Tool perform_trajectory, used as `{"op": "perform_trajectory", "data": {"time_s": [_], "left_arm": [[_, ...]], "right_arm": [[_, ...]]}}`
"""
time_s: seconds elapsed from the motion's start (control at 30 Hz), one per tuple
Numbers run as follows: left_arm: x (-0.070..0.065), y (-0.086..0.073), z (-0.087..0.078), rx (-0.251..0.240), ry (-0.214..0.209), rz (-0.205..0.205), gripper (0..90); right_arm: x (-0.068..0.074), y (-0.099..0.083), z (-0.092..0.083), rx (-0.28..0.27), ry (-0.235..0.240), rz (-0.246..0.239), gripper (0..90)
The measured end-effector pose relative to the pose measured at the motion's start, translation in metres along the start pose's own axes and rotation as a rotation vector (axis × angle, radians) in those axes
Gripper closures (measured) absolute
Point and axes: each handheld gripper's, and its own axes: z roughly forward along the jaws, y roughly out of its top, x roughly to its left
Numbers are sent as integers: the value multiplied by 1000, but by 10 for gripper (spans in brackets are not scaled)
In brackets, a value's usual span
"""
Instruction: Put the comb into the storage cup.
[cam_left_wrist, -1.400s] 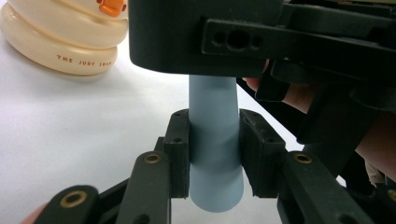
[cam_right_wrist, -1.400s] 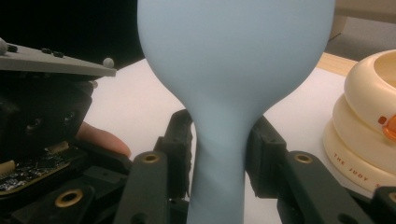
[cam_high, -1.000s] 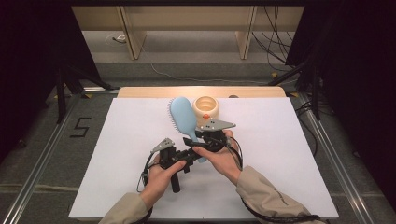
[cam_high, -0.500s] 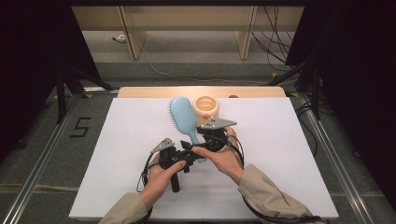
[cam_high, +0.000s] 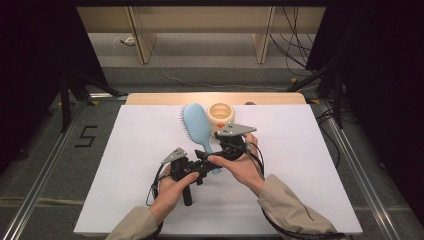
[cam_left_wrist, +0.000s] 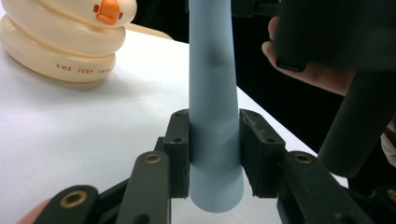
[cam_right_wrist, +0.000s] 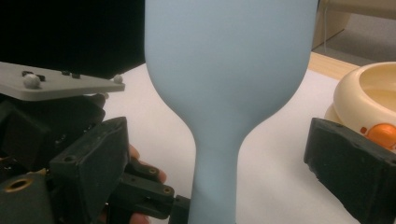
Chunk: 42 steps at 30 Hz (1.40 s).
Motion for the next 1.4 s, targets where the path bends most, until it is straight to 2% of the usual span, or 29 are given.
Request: {"op": "perform_trajectory", "data": {"time_s": [0.67,1.2,1.4], "left_arm": [[-1,0,0,2,-4,5,652],[-1,-1,1,4,-8,4,652],[-1,-1,1,5,-8,6,652]], "right_arm": [[-3,19,-8,-53,3,-2,16],[-6,46,-1,-83,3,3,5],[-5,55,5,-73,7,-5,5]]}}
